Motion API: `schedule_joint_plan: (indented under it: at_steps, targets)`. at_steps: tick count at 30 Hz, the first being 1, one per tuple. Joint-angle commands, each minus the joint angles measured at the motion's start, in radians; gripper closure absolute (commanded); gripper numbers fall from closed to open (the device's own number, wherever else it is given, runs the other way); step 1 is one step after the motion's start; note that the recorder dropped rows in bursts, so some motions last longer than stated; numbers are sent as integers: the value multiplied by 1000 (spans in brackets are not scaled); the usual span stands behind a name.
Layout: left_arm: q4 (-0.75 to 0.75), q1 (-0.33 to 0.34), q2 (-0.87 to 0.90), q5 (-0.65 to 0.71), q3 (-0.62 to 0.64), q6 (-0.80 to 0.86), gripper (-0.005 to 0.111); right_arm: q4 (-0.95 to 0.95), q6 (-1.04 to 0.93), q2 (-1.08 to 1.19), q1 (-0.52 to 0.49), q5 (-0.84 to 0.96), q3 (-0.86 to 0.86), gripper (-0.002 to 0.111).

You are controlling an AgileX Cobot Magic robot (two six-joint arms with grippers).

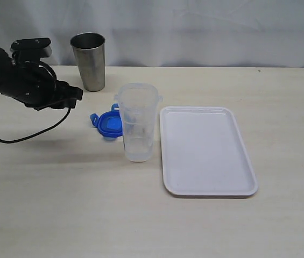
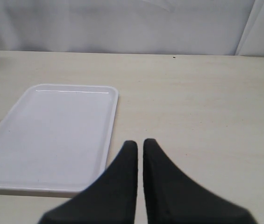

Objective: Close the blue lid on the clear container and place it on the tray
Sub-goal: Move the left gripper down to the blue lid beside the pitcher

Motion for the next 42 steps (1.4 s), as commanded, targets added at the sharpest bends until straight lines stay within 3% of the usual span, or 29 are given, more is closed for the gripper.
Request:
schedule_joint_plan:
  at_steps: [1, 5, 8, 17, 26, 42]
  targets:
    - [-45, -11, 33, 36, -41, 24, 64, -2, 0, -6, 0, -1, 3, 104]
    - [-45, -11, 102, 178, -129, 24, 64, -2, 0, -6, 0, -1, 3, 104]
    - [-40, -11, 150, 196, -164, 26, 64, -2, 0, -6, 0, -1, 3, 104]
    - [-46, -33, 228, 71, -169, 86, 64, -2, 0, -6, 0, -1, 3, 104]
    - [-77, -99, 280, -78, -169, 101, 64, -2, 0, -6, 0, -1, 3, 104]
    - [-128, -103, 305, -113, -171, 101, 64, -2, 0, -6, 0, -1, 3, 104]
